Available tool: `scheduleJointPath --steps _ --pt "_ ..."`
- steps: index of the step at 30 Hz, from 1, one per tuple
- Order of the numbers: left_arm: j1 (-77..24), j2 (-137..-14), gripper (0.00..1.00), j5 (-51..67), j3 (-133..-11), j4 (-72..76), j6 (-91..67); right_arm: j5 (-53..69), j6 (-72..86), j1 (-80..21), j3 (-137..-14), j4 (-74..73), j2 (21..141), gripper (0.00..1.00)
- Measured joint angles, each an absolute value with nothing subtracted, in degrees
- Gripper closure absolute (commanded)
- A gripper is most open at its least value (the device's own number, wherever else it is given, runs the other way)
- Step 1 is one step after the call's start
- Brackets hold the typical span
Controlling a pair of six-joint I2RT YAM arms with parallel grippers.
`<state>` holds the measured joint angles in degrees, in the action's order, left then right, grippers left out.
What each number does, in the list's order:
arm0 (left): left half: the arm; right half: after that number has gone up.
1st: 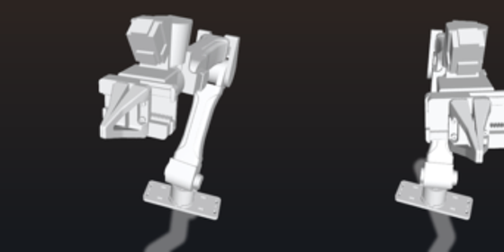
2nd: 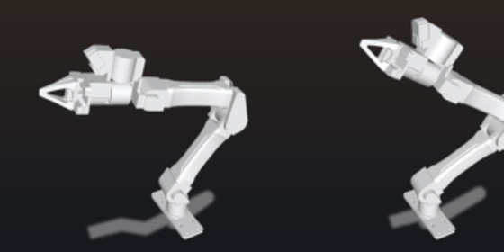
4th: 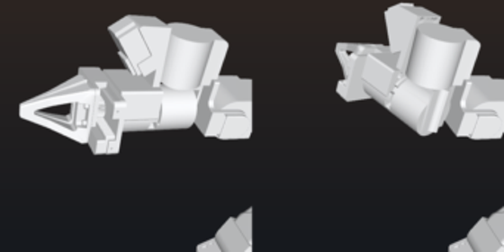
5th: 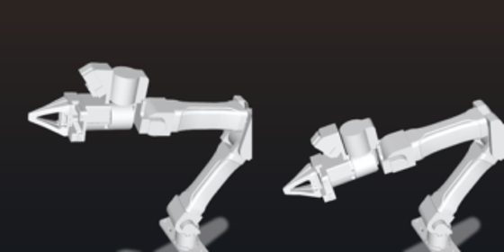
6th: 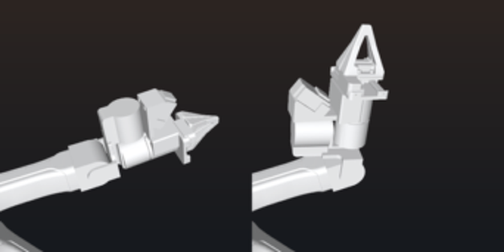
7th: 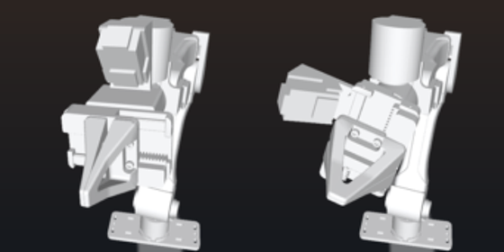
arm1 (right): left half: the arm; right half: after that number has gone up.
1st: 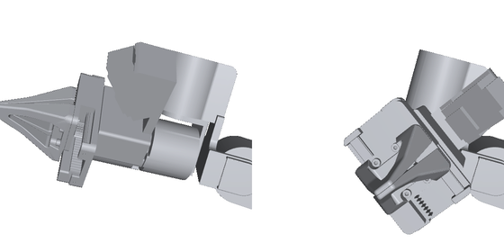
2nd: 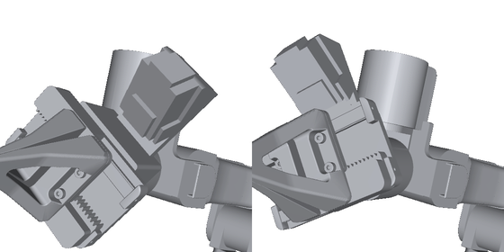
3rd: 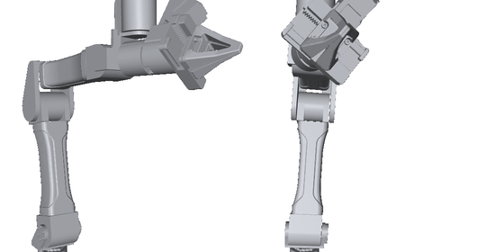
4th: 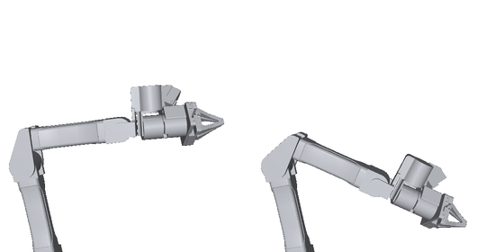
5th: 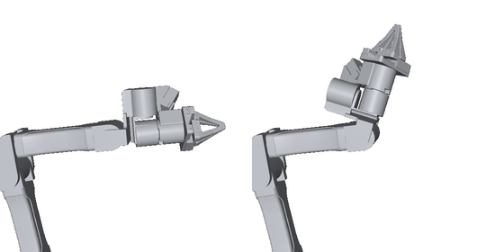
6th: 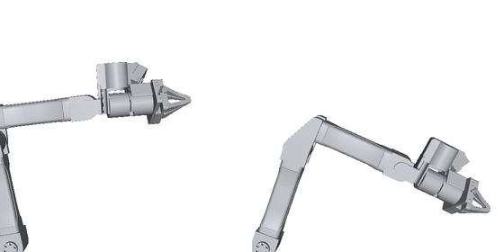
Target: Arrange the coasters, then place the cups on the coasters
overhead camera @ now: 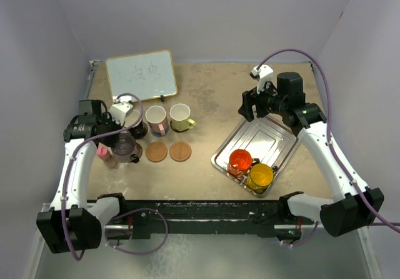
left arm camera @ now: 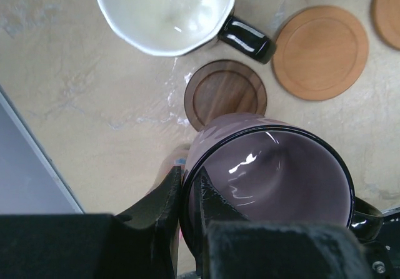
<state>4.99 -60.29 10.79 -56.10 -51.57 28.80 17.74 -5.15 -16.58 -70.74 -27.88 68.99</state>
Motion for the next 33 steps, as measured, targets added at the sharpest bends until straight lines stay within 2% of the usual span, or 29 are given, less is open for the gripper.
scheduleJointPath --steps 7,21,33 --pt "10.9 -64.3 0.97 16.1 -52.9 -47.2 32.1 18.6 -5.4 -16.5 -70.7 -28.0 69.1 0.27" --pt "11.2 -69.6 0.97 19.5 -49.0 -37.3 32.2 19.2 -5.7 -16.4 -70.3 -28.2 69.1 0.27" --pt "11.6 -71.5 0.97 20.2 -47.4 -35.7 32.9 19.5 -5.8 -16.1 -70.3 -28.5 69.1 0.26"
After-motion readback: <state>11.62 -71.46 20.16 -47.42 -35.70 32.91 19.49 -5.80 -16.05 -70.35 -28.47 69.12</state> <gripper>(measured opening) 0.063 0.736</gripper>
